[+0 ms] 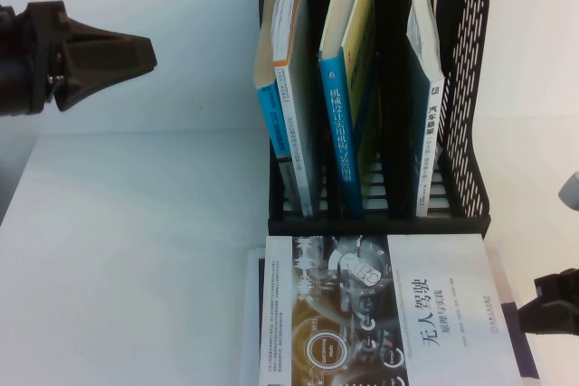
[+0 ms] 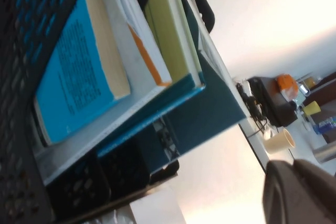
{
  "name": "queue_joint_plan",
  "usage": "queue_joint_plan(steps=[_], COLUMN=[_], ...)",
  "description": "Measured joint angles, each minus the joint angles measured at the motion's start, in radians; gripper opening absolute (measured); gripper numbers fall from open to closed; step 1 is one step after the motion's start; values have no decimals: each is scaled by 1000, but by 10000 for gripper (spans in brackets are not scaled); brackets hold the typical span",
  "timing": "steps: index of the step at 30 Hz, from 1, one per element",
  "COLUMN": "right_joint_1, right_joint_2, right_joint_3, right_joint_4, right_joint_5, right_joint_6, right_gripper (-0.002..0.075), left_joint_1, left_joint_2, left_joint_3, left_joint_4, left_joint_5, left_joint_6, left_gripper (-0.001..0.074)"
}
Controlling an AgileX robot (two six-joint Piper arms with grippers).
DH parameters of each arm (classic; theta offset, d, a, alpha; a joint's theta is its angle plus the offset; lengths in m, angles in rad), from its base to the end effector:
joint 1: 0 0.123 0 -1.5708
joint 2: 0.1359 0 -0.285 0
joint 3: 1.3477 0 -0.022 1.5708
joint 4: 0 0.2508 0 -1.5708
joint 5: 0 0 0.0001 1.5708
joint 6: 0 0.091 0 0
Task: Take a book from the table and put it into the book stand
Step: Push book with right arm
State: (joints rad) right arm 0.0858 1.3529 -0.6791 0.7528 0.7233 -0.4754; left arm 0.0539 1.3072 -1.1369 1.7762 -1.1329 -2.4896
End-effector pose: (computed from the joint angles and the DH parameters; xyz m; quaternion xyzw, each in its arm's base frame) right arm 0.2257 0.0608 0.2122 -0.0232 0.9529 0.2484 0.1723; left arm 0.2566 -0.0669 0.3868 0.0697 0.7777 -0.5247 0.3392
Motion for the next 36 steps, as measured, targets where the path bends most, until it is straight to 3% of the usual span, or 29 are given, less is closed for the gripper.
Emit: queue_joint_plan(steps=[7,13,16,21,26,31,36], right_joint_1=[0,0,0,0,0,0,0], right_joint_2=[0,0,0,0,0,0,0], right_joint_3=[0,0,0,0,0,0,0], right_joint_4=[0,0,0,0,0,0,2], right_joint_5=[0,0,0,0,0,0,1], right_joint_6=[0,0,0,0,0,0,0], right_gripper=[-3,-3,-3,-3,-3,-3,-3], left_joint_1=[-11,-137,-241,-441,-547,-513,-383], left_joint_2=[0,-23,-46,-75,-61,-59,-39], left_joint_3=[0,0,0,-31,-58,-58,-58], left_joint_4=[-268,-727,-959,-1312,-1569,-1903,-2267], left_joint_5=[43,321,548,1151,1597,1824,1936], left_joint_6=[244,690,980,1637,2101,2484,2790], left_gripper=[-4,-4,-4,-4,-4,-4,-4])
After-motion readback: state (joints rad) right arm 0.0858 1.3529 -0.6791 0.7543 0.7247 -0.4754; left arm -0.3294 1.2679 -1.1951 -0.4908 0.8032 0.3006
